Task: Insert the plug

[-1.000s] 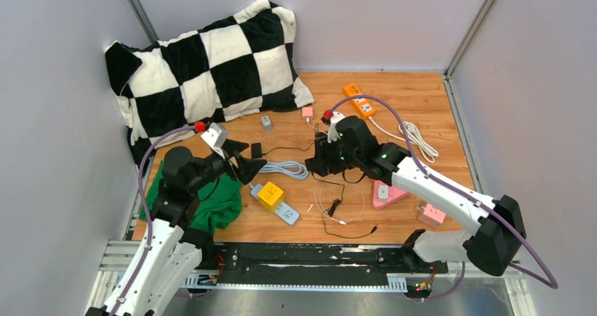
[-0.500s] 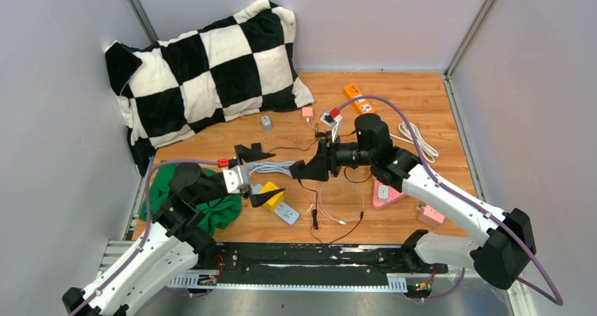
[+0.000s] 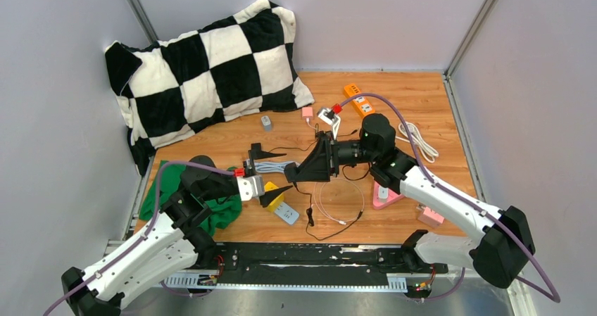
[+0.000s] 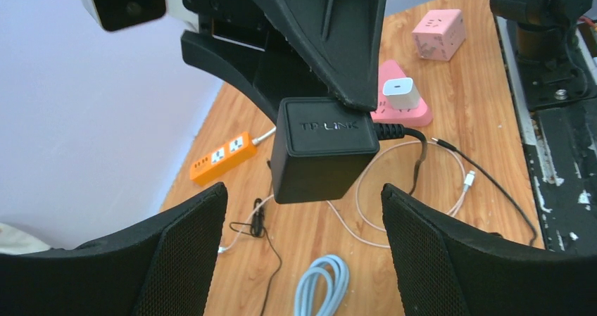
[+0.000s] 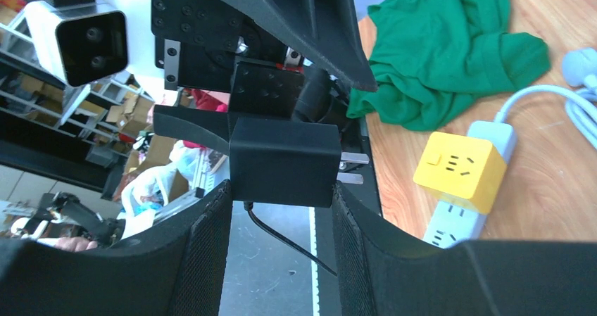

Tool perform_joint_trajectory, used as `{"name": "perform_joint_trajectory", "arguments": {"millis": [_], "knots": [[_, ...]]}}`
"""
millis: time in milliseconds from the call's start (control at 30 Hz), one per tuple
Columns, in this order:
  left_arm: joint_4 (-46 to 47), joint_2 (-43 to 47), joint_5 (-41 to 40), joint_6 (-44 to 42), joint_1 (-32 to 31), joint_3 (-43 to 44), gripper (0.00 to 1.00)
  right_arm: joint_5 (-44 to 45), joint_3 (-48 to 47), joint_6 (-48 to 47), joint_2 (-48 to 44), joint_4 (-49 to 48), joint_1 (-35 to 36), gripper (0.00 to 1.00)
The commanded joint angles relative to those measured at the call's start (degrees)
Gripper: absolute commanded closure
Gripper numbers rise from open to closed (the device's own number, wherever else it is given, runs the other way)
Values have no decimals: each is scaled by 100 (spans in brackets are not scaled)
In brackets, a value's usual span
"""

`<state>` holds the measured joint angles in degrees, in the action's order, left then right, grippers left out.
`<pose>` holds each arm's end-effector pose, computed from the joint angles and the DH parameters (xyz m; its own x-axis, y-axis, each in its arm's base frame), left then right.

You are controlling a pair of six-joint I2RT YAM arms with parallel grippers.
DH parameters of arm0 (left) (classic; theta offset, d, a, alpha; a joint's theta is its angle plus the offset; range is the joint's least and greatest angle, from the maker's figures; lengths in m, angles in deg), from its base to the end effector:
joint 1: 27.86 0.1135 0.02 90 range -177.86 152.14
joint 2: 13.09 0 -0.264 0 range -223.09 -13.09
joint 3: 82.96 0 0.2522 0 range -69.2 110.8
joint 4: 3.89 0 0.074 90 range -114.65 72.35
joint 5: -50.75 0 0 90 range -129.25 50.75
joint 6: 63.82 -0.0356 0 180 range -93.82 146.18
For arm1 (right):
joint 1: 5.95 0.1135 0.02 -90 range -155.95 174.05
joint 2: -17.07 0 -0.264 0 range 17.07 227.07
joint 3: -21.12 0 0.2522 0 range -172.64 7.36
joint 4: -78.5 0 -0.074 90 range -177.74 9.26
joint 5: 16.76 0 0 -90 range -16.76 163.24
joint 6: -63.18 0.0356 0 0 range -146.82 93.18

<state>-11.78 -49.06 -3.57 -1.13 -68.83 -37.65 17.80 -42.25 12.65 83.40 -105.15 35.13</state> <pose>0.1057 -0.1193 0.3121 0.4633 0.0913 -0.8815 0.8556 0.2129 0.4718 0.1768 0.1930 0.3434 -0.6245 -0.0660 -0.7782 -0.7727 -0.0927 0.6280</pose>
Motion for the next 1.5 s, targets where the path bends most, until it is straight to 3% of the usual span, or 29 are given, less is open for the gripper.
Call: {"name": "perform_joint_trajectory", "arguments": {"millis": [0, 400, 500, 667, 733, 867, 967, 1233, 1467], "knots": [[460, 18, -253, -347, -174, 119, 19, -367, 196, 612, 99, -914, -86, 83], [546, -115, -238, -287, -379, 175, 41, -452, 387, 1396, 335, -1913, -84, 83], [542, -90, -262, -241, -402, 171, 52, -427, 390, 1417, 367, -1912, -85, 83], [545, 47, -359, -89, -403, 164, 60, -367, 416, 1381, 407, -1765, -88, 81], [539, 119, -476, -10, -403, 134, 67, -245, 377, 1253, 388, -1460, -85, 74], [533, 242, -997, 326, -403, 38, 71, 312, 160, 628, 193, -275, -92, 45], [524, 308, -1225, 530, -403, -57, 72, 1069, -110, -71, -86, 918, -87, 35], [516, 105, -1599, 799, -403, -184, 74, 2707, -682, -545, -377, 2284, 284, 35], [363, -100, -1678, 875, -403, -138, 75, 3703, -1311, -861, -163, 2771, 1044, 32]]}}
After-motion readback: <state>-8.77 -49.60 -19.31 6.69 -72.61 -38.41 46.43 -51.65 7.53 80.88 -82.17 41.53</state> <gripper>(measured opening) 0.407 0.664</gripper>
